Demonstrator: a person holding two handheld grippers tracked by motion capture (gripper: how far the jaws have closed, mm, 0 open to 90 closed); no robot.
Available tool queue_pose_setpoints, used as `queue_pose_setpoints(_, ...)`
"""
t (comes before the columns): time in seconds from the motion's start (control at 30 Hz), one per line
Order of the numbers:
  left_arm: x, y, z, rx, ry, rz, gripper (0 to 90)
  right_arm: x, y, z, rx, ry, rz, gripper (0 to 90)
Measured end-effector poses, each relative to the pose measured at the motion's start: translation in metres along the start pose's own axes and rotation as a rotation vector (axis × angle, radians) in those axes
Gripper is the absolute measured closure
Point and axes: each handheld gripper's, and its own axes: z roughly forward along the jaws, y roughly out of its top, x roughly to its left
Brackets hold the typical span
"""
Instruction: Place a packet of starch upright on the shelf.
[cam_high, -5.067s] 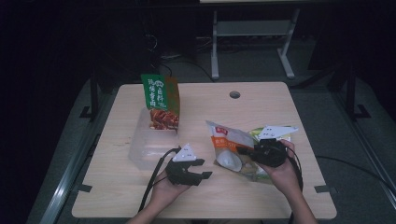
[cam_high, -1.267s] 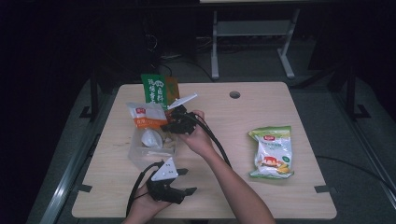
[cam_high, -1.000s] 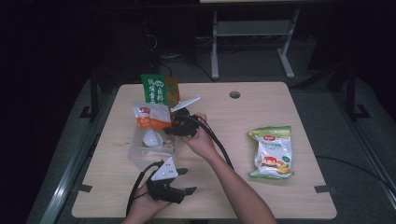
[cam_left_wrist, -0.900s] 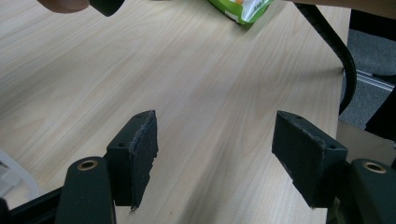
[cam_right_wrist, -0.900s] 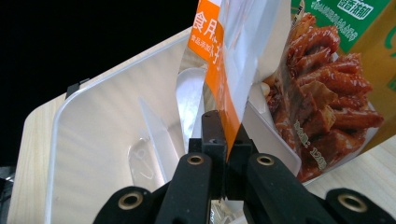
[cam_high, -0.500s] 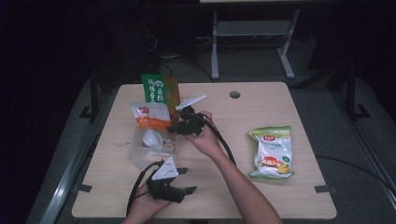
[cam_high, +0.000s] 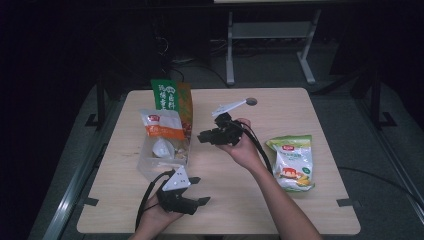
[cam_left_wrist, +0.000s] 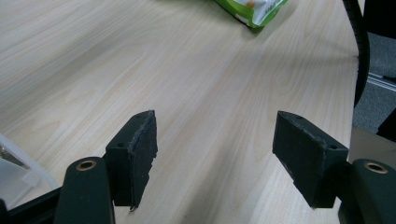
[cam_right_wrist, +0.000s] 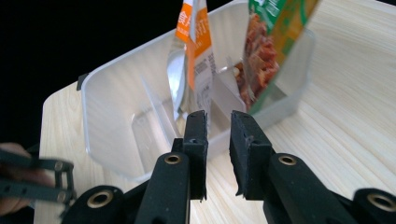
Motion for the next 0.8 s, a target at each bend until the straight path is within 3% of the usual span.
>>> queue_pose_setpoints(0.43,-0.001,0.001,0.002,-0.012,-0.011,-0.006,30.4,-0.017,-0.025,-0.048,0.004,-0.046,0.05,71.5)
queue_pose_setpoints(0.8,0.0,0.002,0.002,0.005,-0.006,0.013,30.3,-0.027,-0.047,-0.076,0.015,-0.075,0.096,63.1)
